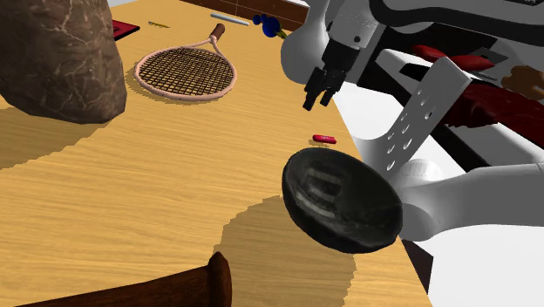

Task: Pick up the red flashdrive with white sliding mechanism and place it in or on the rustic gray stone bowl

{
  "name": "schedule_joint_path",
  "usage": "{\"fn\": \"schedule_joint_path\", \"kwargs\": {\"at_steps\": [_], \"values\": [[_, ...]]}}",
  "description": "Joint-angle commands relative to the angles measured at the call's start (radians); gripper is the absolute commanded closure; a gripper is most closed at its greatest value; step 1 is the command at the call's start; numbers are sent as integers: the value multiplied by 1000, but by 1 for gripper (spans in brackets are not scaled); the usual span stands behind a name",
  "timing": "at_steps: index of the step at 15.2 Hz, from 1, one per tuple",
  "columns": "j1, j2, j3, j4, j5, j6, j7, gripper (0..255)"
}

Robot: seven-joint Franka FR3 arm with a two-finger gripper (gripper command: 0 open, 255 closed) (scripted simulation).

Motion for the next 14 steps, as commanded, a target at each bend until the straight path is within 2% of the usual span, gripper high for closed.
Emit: {"fn": "schedule_joint_path", "kwargs": {"at_steps": [1,9,14], "values": [[0,0,0,0,0,0,0,0],[-48,-178,233,-30,94,-198,423,0],[-43,-202,242,-110,103,-144,421,0]]}}
